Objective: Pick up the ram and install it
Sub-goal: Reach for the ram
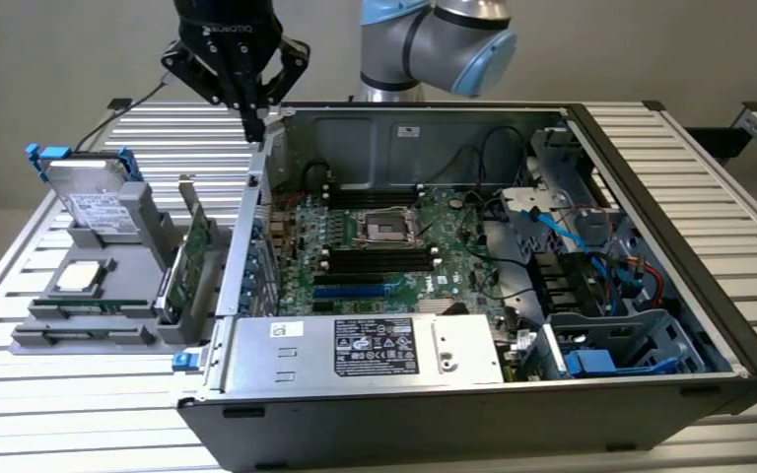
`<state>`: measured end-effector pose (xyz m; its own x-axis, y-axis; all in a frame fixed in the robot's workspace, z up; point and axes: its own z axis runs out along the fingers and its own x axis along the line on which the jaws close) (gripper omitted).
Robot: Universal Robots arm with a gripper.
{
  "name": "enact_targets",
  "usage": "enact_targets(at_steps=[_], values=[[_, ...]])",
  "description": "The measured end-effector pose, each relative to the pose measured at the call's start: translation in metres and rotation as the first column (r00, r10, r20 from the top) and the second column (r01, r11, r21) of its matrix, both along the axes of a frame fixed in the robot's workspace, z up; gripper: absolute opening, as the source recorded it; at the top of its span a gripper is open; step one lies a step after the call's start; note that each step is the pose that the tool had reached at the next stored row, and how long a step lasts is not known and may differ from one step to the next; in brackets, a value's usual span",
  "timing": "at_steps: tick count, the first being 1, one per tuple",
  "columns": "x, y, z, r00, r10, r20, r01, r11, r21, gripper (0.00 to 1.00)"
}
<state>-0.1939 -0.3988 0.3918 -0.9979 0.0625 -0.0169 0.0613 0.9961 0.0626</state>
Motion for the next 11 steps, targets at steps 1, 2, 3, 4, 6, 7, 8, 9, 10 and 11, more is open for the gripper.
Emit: enact_targets(at_steps=[1, 2, 3, 4, 6, 7, 8, 9, 10, 11], values=[[-0.003, 0.0, -0.0002, 1.0, 0.002, -0.0003, -0.002, 1.0, 0.0, 0.1], [-0.005, 0.0, -0.0004, 1.0, 0.005, -0.0006, -0.005, 1.0, 0.0001, 0.1], [-0.008, 0.0, -0.0006, 1.0, 0.007, -0.0009, -0.007, 1.0, 0.0, 0.1], [-0.011, 0.0, -0.0009, 0.9999, 0.01, -0.0012, -0.01, 0.9999, 0.0001, 0.1], [-0.016, 0.0, -0.0014, 0.9999, 0.015, -0.0022, -0.015, 0.9999, 0.0001, 0.1], [-0.018, 0.0, -0.0016, 0.9998, 0.018, -0.0027, -0.018, 0.9998, 0.0001, 0.1], [-0.02, 0.0, -0.0019, 0.9998, 0.021, -0.0031, -0.021, 0.9998, 0.0001, 0.1], [-0.023, 0.0, -0.0022, 0.9997, 0.025, -0.0038, -0.025, 0.9997, 0.0, 0.1], [-0.024, 0.0, -0.0024, 0.9996, 0.028, -0.0044, -0.028, 0.9996, 0.0001, 0.1], [-0.026, -0.0001, -0.0027, 0.9995, 0.032, -0.0055, -0.032, 0.9995, 0.0001, 0.1]])
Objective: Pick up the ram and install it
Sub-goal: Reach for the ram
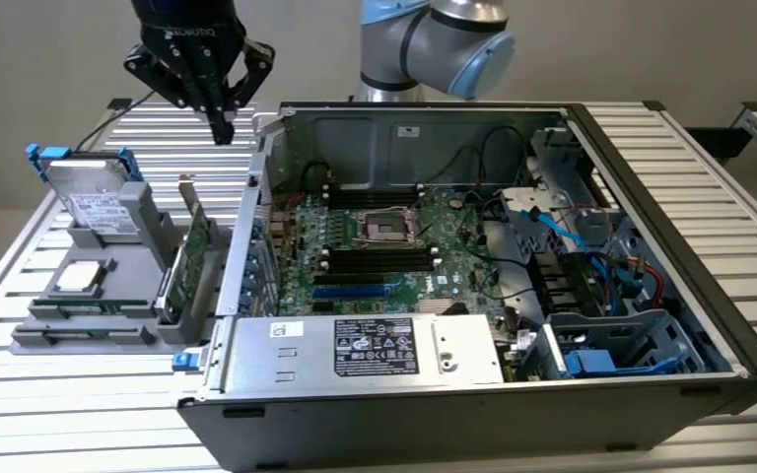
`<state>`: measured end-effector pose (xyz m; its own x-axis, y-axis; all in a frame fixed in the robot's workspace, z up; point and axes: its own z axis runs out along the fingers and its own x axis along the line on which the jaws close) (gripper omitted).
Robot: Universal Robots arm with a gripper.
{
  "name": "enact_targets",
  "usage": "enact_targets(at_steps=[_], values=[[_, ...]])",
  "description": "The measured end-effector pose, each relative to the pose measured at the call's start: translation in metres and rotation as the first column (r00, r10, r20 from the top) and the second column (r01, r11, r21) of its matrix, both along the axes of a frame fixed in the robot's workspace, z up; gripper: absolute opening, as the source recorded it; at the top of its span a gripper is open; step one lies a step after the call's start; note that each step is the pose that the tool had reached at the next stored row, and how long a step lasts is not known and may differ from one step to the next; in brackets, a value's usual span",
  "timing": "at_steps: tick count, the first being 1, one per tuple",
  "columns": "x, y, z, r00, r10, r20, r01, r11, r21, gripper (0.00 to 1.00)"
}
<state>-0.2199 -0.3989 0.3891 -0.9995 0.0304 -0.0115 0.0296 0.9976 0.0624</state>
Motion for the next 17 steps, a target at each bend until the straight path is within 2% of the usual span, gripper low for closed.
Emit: enact_targets(at_steps=[8, 13, 17], values=[[-0.015, -0.0001, -0.0021, 0.9996, 0.026, -0.013, -0.026, 0.9997, 0.0002, 0.1], [-0.032, -0.0001, -0.0036, 0.9993, 0.03, -0.0217, -0.03, 0.9995, 0.0004, 0.1], [-0.05, -0.0002, -0.0056, 0.9992, 0.03, -0.0256, -0.03, 0.9995, 0.0006, 0.1]])
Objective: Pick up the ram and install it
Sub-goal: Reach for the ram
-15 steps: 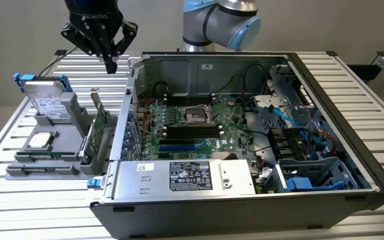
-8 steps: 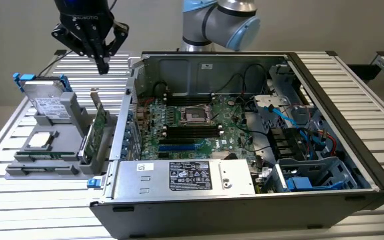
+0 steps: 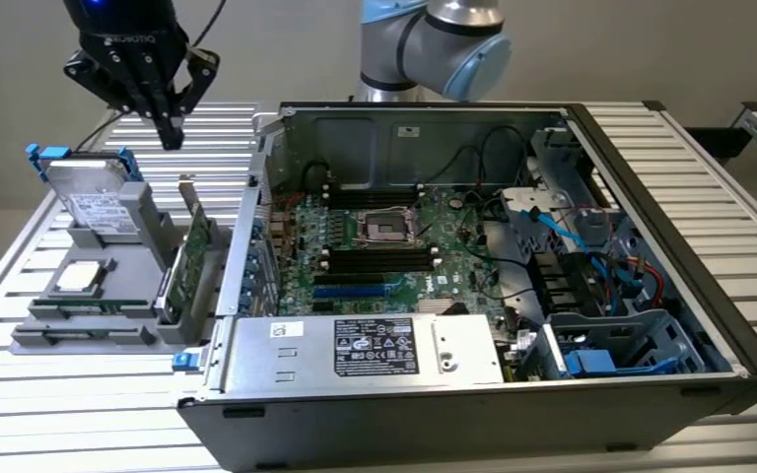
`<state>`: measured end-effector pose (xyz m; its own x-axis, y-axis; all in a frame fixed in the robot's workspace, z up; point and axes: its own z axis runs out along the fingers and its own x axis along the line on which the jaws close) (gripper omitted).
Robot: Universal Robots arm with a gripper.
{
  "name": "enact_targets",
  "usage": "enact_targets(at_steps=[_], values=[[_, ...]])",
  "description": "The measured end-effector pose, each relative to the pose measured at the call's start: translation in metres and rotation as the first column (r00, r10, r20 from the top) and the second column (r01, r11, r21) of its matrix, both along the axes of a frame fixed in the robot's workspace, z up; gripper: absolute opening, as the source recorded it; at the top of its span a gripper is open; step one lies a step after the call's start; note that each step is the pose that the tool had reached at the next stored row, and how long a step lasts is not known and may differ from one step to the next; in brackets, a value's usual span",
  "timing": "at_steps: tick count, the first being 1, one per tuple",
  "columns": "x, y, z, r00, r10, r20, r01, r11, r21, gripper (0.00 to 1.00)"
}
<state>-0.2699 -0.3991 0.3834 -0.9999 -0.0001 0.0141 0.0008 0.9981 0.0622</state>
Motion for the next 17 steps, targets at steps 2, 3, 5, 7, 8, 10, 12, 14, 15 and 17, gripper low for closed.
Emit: enact_targets(at_steps=[2, 3, 5, 7, 8, 10, 12, 14, 15, 17], values=[[-0.008, -0.0003, -0.0015, 1.0, 0.0, -0.0017, 0.0, 1.0, 0.0, 0.1], [-0.012, -0.0006, -0.0024, 1.0, 0.001, -0.0025, -0.001, 1.0, 0.0001, 0.1], [-0.018, -0.0013, -0.0041, 1.0, 0.002, -0.0044, -0.002, 1.0, 0.0, 0.1], [-0.021, -0.0027, -0.0058, 1.0, 0.004, -0.0079, -0.004, 1.0, 0.0, 0.1], [-0.022, -0.0036, -0.0069, 0.9999, 0.005, -0.0103, -0.005, 1.0, 0.0001, 0.1], [-0.024, -0.0053, -0.009, 0.9999, 0.007, -0.0157, -0.007, 1.0, 0.0003, 0.1], [-0.025, -0.0071, -0.0109, 0.9997, 0.01, -0.022, -0.01, 1.0, 0.0001, 0.1], [-0.027, -0.009, -0.0127, 0.9995, 0.012, -0.0277, -0.012, 0.9999, 0.0001, 0.1], [-0.028, -0.0099, -0.0136, 0.9995, 0.014, -0.0299, -0.014, 0.9999, 0.0001, 0.1], [-0.029, -0.0118, -0.0156, 0.9994, 0.016, -0.0319, -0.016, 0.9999, 0.0003, 0.1]])
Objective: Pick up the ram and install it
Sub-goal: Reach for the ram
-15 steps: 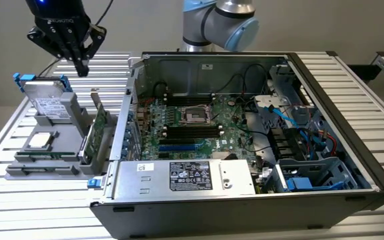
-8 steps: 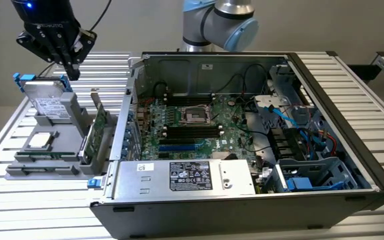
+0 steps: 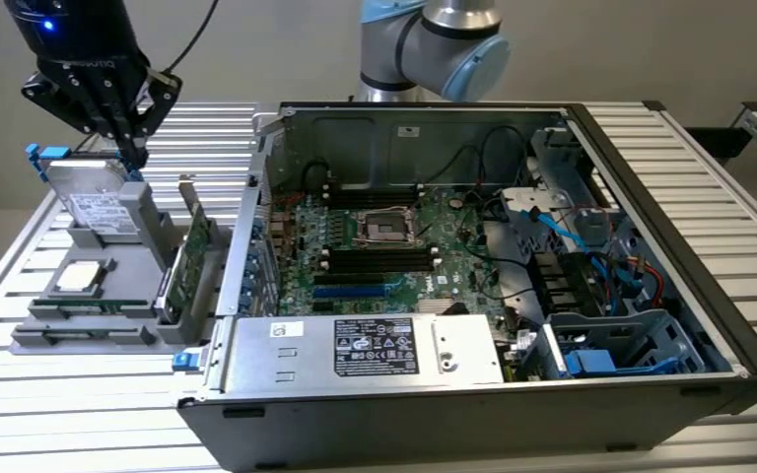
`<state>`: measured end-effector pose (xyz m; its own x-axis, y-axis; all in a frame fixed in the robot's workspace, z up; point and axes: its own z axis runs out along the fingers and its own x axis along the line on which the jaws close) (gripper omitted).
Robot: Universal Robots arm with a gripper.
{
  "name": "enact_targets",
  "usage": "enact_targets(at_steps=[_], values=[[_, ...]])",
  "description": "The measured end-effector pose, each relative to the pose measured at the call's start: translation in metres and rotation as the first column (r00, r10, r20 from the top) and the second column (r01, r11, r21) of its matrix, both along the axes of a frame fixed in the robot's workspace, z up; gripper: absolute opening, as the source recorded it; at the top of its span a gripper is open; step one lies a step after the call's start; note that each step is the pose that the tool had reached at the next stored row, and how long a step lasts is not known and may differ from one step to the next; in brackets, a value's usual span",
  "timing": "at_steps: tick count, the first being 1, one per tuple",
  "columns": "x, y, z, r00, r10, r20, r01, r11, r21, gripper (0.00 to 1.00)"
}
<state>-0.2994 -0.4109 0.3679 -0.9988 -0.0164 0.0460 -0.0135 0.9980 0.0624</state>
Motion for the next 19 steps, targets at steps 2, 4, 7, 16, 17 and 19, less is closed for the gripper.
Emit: enact_targets(at_steps=[2, 4, 7, 16, 17, 19], values=[[-0.002, -0.0019, -0.0021, 1.0, 0.002, -0.0008, -0.002, 1.0, 0.0, 0.1], [-0.004, -0.0039, -0.0039, 1.0, 0.004, -0.0013, -0.004, 1.0, -0.0001, 0.1], [-0.007, -0.0066, -0.0064, 1.0, 0.007, -0.0025, -0.007, 1.0, 0.0, 0.1], [-0.019, -0.0133, -0.0128, 0.9999, 0.014, -0.0082, -0.014, 0.9999, 0.0, 0.1], [-0.021, -0.0139, -0.0135, 0.9999, 0.014, -0.0083, -0.014, 0.9999, 0.0, 0.1], [-0.025, -0.015, -0.015, 0.9999, 0.015, -0.0084, -0.015, 0.9999, 0.0002, 0.1]])
